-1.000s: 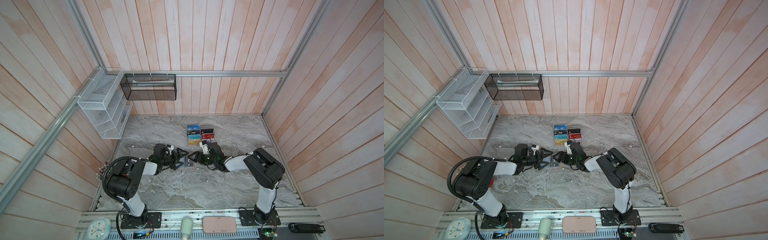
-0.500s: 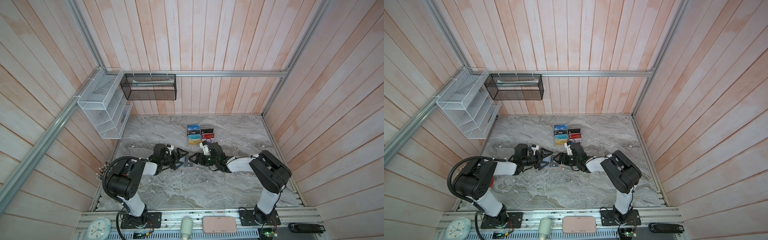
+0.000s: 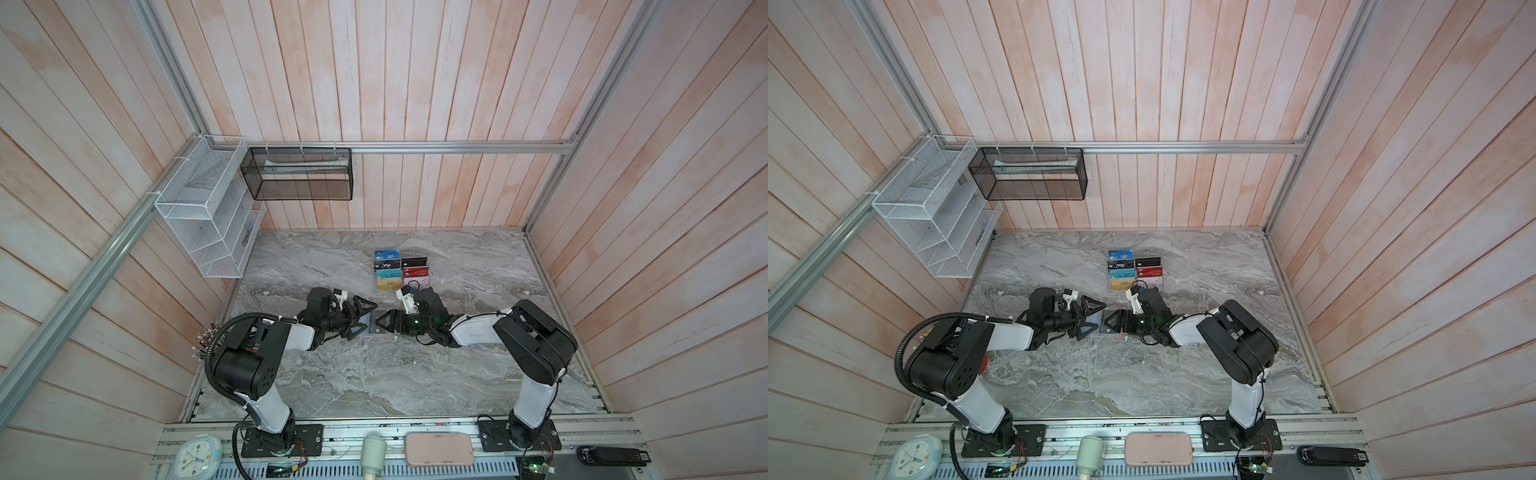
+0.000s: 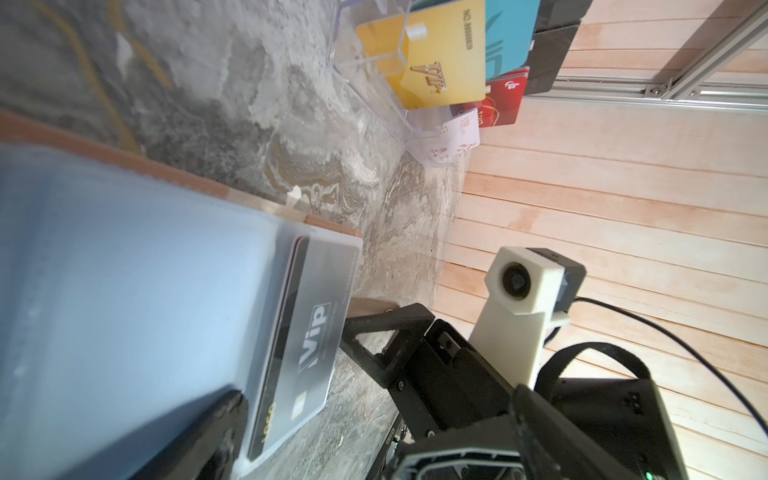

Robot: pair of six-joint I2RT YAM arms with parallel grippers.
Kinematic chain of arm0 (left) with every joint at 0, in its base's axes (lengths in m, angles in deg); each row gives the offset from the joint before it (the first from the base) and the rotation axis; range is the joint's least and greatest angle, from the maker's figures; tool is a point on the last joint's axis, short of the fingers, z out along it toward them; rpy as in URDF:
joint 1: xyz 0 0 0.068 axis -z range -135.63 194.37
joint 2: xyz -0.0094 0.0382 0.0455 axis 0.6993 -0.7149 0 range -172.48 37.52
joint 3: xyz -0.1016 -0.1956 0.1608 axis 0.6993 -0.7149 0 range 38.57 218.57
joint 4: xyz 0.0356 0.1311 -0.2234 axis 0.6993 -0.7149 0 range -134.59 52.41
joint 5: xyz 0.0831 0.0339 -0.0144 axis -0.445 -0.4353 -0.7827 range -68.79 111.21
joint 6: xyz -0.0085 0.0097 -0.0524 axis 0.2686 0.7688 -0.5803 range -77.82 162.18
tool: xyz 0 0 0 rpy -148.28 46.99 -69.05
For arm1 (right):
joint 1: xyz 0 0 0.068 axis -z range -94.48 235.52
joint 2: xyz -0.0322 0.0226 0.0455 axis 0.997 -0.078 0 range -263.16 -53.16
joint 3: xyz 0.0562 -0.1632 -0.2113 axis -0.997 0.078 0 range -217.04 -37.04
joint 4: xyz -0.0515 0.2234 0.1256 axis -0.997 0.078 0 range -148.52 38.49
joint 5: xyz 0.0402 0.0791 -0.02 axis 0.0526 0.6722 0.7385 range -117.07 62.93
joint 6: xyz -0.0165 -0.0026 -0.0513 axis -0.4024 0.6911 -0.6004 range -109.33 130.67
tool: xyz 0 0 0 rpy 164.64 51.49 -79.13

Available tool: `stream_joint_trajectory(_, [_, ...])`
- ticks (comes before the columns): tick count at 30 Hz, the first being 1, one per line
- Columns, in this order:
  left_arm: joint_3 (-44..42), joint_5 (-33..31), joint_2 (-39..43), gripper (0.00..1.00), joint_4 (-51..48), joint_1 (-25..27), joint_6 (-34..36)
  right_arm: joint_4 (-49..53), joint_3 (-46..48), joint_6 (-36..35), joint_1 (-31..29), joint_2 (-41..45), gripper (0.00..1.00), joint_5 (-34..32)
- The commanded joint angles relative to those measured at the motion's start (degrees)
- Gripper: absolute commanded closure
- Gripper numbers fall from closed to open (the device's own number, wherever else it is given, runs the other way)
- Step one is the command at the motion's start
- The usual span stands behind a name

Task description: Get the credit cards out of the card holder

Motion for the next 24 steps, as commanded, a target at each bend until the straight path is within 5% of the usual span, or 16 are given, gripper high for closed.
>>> stream_joint_trajectory(1, [-0.5, 1.2, -1.1, 0.00, 0.1, 0.2, 0.9, -0.6, -1.3, 0.2, -0.4, -1.8, 0.22, 1.0])
stream_joint_trajectory(24, [-1.3, 1.6, -1.8, 0.00, 1.1, -0.5, 0.8, -1.2, -1.8, -0.4, -0.5, 0.0, 0.22, 0.5])
